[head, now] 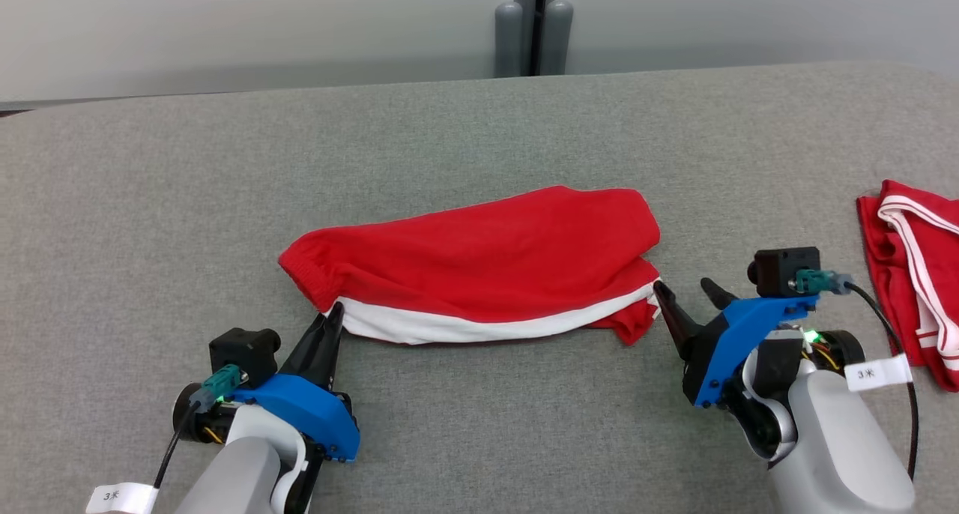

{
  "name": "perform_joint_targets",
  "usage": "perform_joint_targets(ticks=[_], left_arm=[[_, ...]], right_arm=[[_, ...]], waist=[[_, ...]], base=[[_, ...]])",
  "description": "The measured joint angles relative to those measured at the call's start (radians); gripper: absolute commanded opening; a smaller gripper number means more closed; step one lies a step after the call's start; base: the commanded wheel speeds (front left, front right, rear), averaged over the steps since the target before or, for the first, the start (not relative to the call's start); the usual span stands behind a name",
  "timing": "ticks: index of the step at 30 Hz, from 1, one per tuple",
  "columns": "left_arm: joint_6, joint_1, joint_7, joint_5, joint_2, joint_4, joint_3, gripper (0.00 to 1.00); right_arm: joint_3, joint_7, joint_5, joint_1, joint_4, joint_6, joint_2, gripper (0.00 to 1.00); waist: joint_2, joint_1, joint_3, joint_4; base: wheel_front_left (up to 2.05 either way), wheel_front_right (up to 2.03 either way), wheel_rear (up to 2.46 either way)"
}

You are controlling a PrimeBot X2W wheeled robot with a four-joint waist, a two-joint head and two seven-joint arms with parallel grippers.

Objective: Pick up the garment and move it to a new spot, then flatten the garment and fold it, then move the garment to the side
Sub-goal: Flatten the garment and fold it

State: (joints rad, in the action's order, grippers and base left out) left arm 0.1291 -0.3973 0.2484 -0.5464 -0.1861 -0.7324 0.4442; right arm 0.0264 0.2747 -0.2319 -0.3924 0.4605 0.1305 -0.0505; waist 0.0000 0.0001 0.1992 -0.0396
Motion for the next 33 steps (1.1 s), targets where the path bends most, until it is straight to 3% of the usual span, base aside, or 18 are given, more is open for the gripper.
perform_joint_targets(ticks=[6,12,21,32,33], left_arm=[[0.000,-0.017,0.006,-0.012,-0.001,-0.010,0.025,0.00],[0.000,-0.022,0.010,-0.025,-0.006,-0.019,0.040,0.00],[0.000,-0.026,0.012,-0.033,-0.011,-0.028,0.047,0.00],[0.000,-0.019,0.013,-0.034,-0.012,-0.027,0.051,0.00],[0.000,-0.020,0.013,-0.034,-0.012,-0.027,0.052,0.00]], right_arm=[[0.038,0.056,-0.119,-0.086,0.155,0.000,0.001,1.00],[0.116,0.027,-0.192,-0.149,0.237,0.000,0.001,1.00],[0.167,-0.040,-0.208,-0.188,0.290,0.000,0.001,1.00],[0.213,-0.041,-0.236,-0.219,0.331,0.000,0.001,1.00],[0.214,-0.045,-0.236,-0.224,0.336,0.000,0.001,0.72]], waist=[[0.0000,0.0000,0.020,0.022],[0.0000,0.0000,0.023,0.022],[0.0000,0.0000,0.000,0.006],[0.0000,-0.0001,-0.006,0.007],[0.0000,-0.0001,-0.004,0.009]], base=[[0.00,0.00,0.00],[0.00,0.00,0.00],[0.00,0.00,0.00],[0.00,0.00,0.00],[0.00,0.00,0.00]])
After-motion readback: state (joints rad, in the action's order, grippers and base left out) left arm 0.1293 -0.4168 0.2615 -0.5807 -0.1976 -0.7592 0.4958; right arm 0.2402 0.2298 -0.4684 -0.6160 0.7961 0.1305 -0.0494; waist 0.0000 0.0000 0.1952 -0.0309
